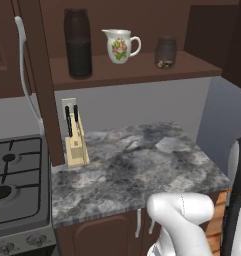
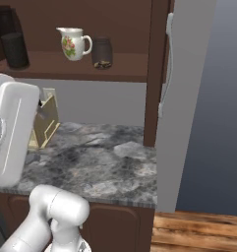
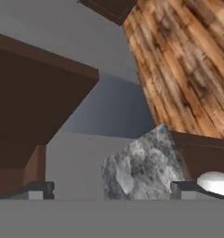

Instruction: Pick the jar and jar from the dining table and place them in the open cabinet. Close the cabinet after placing the objects.

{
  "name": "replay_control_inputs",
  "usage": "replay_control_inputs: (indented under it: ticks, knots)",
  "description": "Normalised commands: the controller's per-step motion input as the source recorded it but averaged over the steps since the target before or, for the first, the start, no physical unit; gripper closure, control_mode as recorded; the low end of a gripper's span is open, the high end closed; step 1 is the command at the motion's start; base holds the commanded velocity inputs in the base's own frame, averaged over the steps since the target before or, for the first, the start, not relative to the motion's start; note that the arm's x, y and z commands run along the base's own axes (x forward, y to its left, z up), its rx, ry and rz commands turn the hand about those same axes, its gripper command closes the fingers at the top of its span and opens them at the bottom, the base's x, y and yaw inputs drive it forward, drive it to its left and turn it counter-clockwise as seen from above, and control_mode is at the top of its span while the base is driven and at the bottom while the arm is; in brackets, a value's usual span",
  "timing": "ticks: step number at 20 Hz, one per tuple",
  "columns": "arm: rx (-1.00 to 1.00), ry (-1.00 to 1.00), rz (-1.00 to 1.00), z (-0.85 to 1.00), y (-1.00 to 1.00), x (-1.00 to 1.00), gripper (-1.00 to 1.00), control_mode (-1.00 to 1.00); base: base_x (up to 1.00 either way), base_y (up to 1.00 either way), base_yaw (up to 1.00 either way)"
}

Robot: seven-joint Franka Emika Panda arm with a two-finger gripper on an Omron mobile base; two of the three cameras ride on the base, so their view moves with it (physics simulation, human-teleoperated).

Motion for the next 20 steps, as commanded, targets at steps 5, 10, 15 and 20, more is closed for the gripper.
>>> replay_control_inputs:
  ticks: [5,10,15,20]
  knots:
    - [0.00,0.00,-0.42,0.00,-0.28,-0.28,-1.00,-1.00,0.00,0.00,0.00]
    - [0.00,0.00,-0.42,0.00,-0.30,-0.28,-1.00,-1.00,0.00,0.00,0.00]
    - [0.00,0.00,-0.37,0.00,-0.27,-0.32,-1.00,-1.00,0.00,0.00,0.00]
    - [0.05,-0.11,-0.02,0.00,-0.26,-0.41,-1.00,-1.00,0.00,0.00,0.00]
